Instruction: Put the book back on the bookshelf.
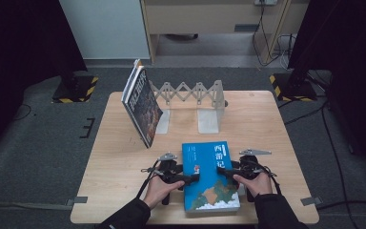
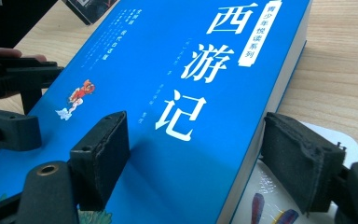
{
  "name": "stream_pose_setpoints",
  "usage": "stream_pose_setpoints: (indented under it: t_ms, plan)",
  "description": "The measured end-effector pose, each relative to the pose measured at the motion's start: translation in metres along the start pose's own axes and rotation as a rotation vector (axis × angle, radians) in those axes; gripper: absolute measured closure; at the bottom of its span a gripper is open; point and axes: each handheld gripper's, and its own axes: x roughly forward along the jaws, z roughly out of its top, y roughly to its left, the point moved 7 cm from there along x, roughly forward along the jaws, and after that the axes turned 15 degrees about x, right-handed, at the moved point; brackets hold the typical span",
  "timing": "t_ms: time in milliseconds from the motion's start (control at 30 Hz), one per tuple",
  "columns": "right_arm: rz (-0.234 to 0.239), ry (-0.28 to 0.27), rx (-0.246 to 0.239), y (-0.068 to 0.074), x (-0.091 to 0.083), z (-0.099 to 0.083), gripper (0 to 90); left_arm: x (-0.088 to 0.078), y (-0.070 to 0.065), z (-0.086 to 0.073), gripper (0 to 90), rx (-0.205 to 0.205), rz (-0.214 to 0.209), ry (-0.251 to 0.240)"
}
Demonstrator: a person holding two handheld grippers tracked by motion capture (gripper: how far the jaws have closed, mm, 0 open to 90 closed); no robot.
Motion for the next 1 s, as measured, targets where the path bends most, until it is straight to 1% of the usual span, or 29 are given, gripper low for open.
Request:
stream_pose_setpoints:
  t_ms: [100,133,167,233,300,367,467,567,667,733,867,933,967,1000]
  plan:
    - [0.001,0.002,0.003,0.000,0.000,0.000,23.7,-0.001,0.001,0.000,1.6,-0.004,0.001,0.005]
    - [0.000,0.001,0.003,0.000,0.000,0.000,23.7,-0.002,0.002,0.000,6.5,-0.011,0.006,0.009]
    - [0.000,0.001,0.003,0.000,0.000,0.000,23.7,-0.003,0.003,0.000,6.5,-0.020,0.005,0.011]
    - [-0.001,0.000,0.008,0.000,0.000,0.000,23.7,-0.003,0.004,0.001,10.4,-0.035,0.004,0.008]
    - [0.000,-0.001,0.010,0.000,0.000,0.000,23.6,-0.004,0.005,0.001,11.8,-0.057,0.009,0.010]
    - [0.003,-0.001,0.014,0.000,0.001,0.000,23.5,-0.005,0.006,0.001,16.5,-0.089,0.006,0.006]
    - [0.003,-0.002,0.013,0.000,0.001,0.000,23.5,-0.006,0.007,0.002,18.8,-0.120,-0.004,0.002]
    - [0.005,0.000,0.014,0.000,0.001,0.000,23.5,-0.007,0.007,0.002,20.2,-0.120,-0.006,0.005]
    - [0.009,0.004,0.014,0.000,0.000,0.000,23.8,-0.011,0.009,0.003,27.8,-0.140,-0.012,0.001]
    - [0.010,0.001,0.013,-0.001,0.001,0.000,24.0,-0.013,0.009,0.004,29.3,-0.153,-0.022,0.011]
    - [0.011,0.001,0.012,-0.001,0.001,0.000,24.2,-0.016,0.008,0.005,30.5,-0.144,-0.025,0.015]
    - [0.013,0.003,0.014,-0.002,0.000,0.000,24.4,-0.019,0.008,0.008,35.1,-0.144,-0.036,0.006]
    - [0.013,0.003,0.014,-0.002,0.000,0.000,24.4,-0.020,0.007,0.009,35.1,-0.145,-0.041,0.002]
    - [0.016,0.005,0.019,-0.002,0.000,0.000,24.6,-0.021,0.007,0.010,36.6,-0.133,-0.044,-0.001]
